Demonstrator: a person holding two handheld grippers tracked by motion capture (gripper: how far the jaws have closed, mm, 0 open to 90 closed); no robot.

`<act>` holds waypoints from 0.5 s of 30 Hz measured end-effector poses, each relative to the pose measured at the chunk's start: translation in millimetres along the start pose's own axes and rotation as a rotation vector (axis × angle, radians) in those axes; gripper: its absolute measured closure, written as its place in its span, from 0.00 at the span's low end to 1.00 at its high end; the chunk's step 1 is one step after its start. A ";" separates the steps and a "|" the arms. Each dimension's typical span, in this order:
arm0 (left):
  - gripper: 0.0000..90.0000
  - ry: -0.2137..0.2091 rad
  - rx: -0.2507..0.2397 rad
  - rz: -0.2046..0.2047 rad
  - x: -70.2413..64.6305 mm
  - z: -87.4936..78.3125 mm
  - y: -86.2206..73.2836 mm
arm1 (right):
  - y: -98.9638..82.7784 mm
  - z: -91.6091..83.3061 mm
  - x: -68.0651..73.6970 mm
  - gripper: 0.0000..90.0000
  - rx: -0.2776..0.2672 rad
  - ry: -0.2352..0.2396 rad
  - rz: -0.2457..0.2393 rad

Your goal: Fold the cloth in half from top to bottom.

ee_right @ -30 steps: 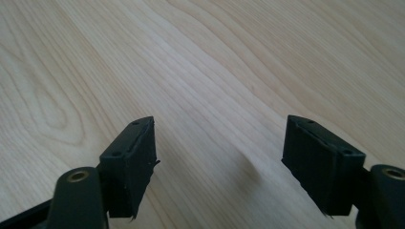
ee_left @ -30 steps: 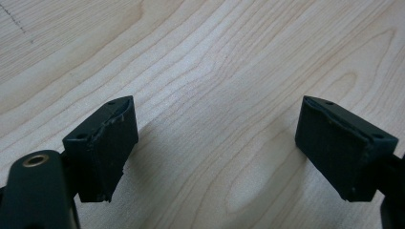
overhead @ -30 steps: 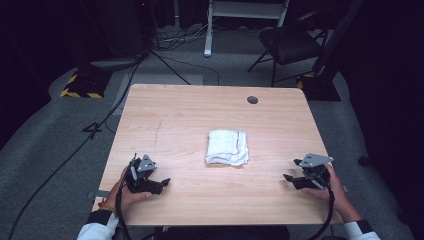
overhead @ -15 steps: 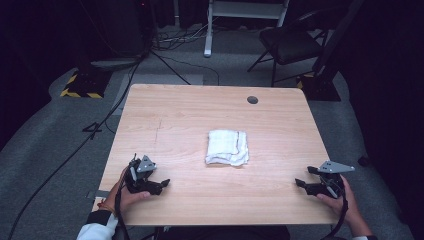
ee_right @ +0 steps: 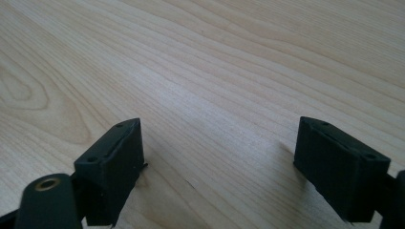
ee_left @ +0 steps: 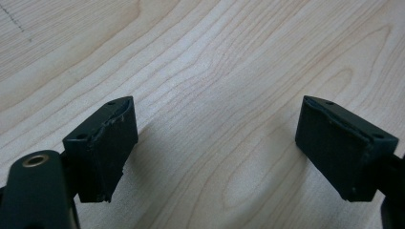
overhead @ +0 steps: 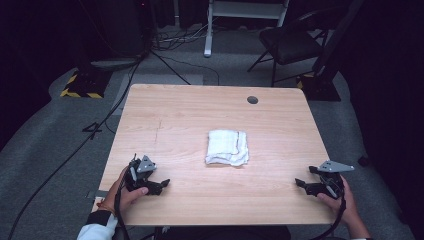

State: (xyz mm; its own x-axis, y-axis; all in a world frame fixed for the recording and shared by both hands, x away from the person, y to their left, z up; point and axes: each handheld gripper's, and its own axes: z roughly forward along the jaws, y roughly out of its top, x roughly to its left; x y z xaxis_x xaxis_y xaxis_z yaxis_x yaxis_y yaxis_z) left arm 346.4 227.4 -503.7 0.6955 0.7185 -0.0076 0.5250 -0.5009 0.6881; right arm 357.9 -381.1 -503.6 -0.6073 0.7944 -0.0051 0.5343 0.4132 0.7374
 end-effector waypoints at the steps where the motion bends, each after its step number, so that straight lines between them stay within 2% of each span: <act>1: 0.16 0.000 0.001 -0.002 -0.2 -0.2 -0.2 | 0.1 0.2 0.0 0.19 0.000 -0.001 0.001; 15: 0.15 -0.011 0.004 0.001 1.4 0.8 0.7 | 0.4 0.5 -0.1 0.19 0.001 -0.003 0.001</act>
State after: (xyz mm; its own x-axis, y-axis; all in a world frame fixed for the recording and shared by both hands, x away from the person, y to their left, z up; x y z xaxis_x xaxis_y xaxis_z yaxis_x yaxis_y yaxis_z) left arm 348.2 227.6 -503.8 0.7013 0.7127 -0.0143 0.5260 -0.5038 0.6852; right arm 358.5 -380.8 -503.6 -0.6051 0.7961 -0.0069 0.5353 0.4133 0.7367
